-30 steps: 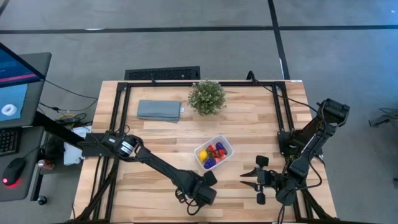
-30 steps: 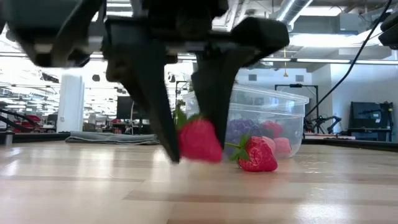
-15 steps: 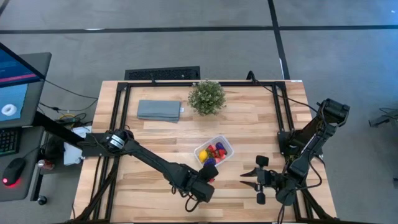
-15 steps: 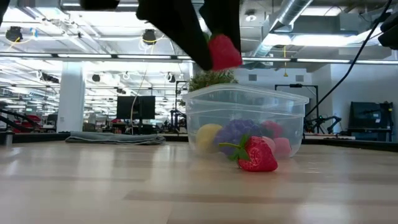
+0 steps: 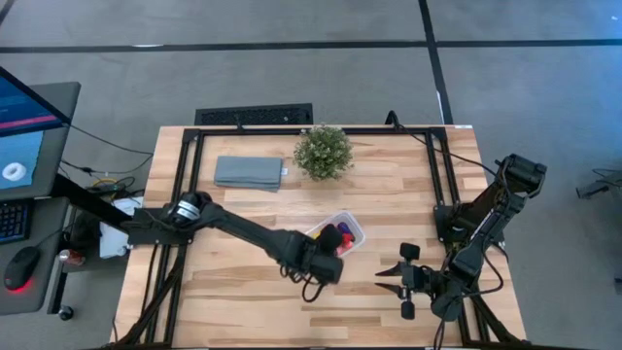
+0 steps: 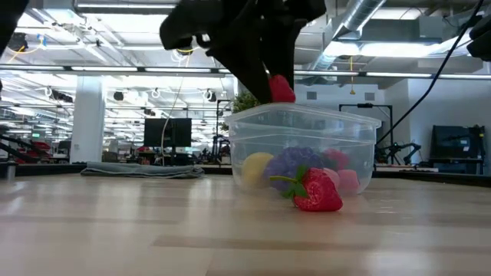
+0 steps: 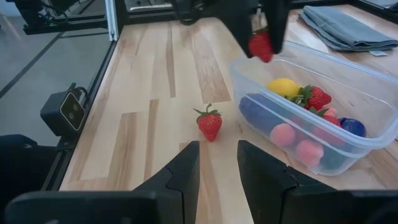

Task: Pick and placing Produce into tupperware
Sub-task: Put the red strawberry into the transparent bin

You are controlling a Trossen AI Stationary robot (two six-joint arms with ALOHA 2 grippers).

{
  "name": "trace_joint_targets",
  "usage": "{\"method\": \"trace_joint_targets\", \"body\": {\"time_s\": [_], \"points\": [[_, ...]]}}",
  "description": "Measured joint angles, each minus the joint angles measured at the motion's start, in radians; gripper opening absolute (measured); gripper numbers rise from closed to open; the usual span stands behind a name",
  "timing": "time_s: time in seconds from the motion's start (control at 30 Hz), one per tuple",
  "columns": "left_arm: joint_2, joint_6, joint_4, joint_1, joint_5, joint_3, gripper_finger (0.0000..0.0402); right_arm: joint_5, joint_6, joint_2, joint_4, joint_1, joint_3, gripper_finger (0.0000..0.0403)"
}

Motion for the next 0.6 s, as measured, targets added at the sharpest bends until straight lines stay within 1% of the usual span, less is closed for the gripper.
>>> {"method": "trace_joint_targets", "body": {"time_s": [0.13, 0.33, 0.6], "points": [[0.000, 0.025, 0.001, 0.032, 0.001, 0.000, 0.0141, 0.000, 0.000, 0.000, 0.000, 0.000, 0.000, 0.0132], [0.000, 0.007, -0.003, 0.094, 0.001, 0.000, 0.0143, 0.000, 0.000, 0.000, -0.002, 0.000, 0.000, 0.0132], [0.000, -0.011, -0.013, 0.148, 0.011, 0.000, 0.0172, 0.000, 0.000, 0.000, -0.002, 0.000, 0.000, 0.0132]]}}
